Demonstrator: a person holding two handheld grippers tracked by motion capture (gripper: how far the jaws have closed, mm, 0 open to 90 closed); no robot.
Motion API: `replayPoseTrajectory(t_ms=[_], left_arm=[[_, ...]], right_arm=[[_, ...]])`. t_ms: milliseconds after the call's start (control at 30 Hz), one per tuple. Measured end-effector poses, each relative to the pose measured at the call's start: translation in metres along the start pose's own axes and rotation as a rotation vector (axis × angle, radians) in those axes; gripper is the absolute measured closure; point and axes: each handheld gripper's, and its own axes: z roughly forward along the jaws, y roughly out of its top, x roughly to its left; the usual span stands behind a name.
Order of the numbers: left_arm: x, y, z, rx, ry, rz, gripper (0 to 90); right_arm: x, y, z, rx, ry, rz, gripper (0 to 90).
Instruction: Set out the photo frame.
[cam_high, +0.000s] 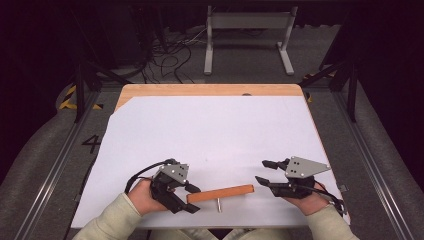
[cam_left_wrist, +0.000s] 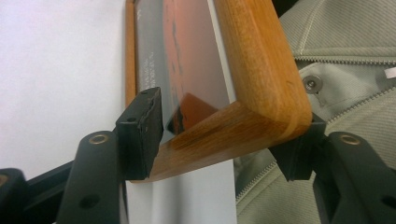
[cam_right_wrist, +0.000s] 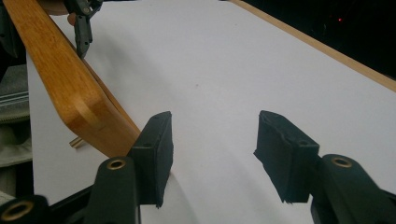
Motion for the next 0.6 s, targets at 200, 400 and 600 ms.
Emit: replayPoseTrajectory(t_ms=[200, 400, 600], left_arm=[[-0.003, -0.002, 0.002, 0.015, -0.017, 0.005, 34.3], [-0.003, -0.006, -0.001, 0.001, -0.010, -0.006, 30.6], [-0.004, -0.025, -0.015, -0.038, -0.017, -0.049, 25.4]], right_arm=[[0.000, -0.002, 0.000, 0.009, 0.003, 0.008, 44.8], [0.001, -0.003, 0.001, 0.011, 0.013, 0.007, 44.0], [0.000, -0.007, 0.002, 0.035, 0.023, 0.019, 44.5]])
